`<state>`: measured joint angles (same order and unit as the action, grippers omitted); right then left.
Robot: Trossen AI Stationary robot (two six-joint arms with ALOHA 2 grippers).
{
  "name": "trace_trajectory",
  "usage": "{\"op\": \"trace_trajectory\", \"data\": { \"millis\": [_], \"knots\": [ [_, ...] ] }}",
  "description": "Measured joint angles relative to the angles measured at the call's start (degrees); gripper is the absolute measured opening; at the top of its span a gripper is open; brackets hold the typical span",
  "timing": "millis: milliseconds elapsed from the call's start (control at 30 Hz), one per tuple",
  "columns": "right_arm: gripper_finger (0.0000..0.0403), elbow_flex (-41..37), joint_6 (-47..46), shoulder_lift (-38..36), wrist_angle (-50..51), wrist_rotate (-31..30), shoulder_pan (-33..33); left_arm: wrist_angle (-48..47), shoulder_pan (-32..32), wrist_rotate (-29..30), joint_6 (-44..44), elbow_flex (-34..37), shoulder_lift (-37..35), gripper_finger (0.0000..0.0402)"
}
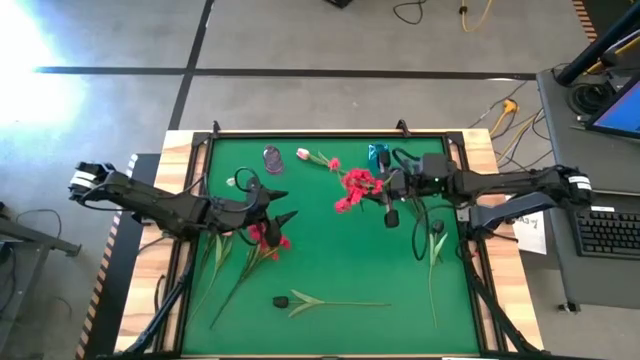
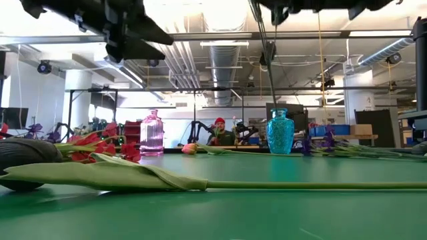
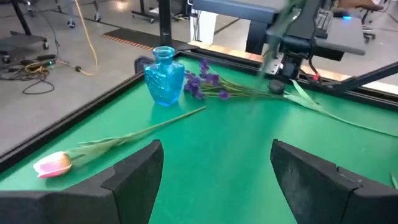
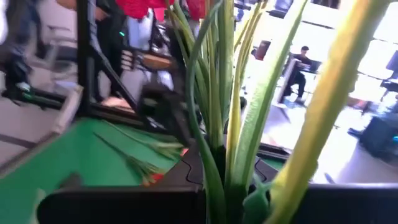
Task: Sort flowers into vase by color
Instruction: Put the right red flowers into the blue vase
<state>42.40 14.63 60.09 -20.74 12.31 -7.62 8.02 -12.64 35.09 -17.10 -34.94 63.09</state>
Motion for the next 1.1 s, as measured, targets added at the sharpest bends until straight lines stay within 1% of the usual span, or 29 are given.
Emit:
{"op": "trace_trajectory", "data": {
  "millis": [67,133,267,367,433,567,600,700,767,933,1033,1100],
  "knots": [
    [0.0018,-2.2,0.3,0.0,-3.5,-2.0,-0.6,0.0,0.0,0.4,1.2,-1.3,1.1,0.0283],
    [0.0018,-5.2,-0.8,0.0,-10.7,-3.3,-0.7,0.0,0.0,0.5,2.7,-2.4,2.2,0.0283],
    [0.0018,-11.3,-7.0,0.0,-27.8,-6.6,-0.6,-0.7,0.0,0.4,6.9,-4.4,4.3,0.0283],
    [0.0018,-15.0,-10.7,0.3,-35.7,-11.2,-0.5,-0.9,-0.1,0.4,10.1,-4.6,5.2,0.0283],
    [0.0018,-16.5,-12.1,0.4,-36.9,-15.3,-0.5,-0.9,-0.1,0.4,10.9,-4.4,5.3,0.0283],
    [0.0018,-17.5,-11.9,0.5,-36.1,-25.0,-0.5,-1.0,-0.1,0.4,12.4,-3.5,4.7,0.0283],
    [0.0018,-17.6,-12.3,0.9,-36.2,-26.7,-0.5,-1.1,-0.1,0.4,12.9,-3.4,4.4,0.0283],
    [0.0018,-17.6,-14.0,1.7,-38.4,-28.7,-0.5,-2.3,0.0,0.5,14.7,-3.0,3.3,0.0283],
    [0.0018,-16.9,-15.1,2.4,-39.4,-29.0,-0.5,-3.8,0.0,0.5,15.1,-2.7,2.5,0.0283],
    [0.0018,-14.5,-15.1,4.9,-39.3,-30.4,-0.5,-5.0,0.0,0.6,14.7,-2.7,1.5,0.0283],
    [0.0018,-13.2,-13.5,7.0,-39.4,-31.0,-0.6,-6.2,0.0,2.2,14.7,-2.7,1.5,0.0283],
    [0.0018,-11.9,-10.9,8.0,-39.2,-35.0,-0.5,-7.6,0.0,4.5,13.9,-2.7,1.5,0.0283]
  ]
}}
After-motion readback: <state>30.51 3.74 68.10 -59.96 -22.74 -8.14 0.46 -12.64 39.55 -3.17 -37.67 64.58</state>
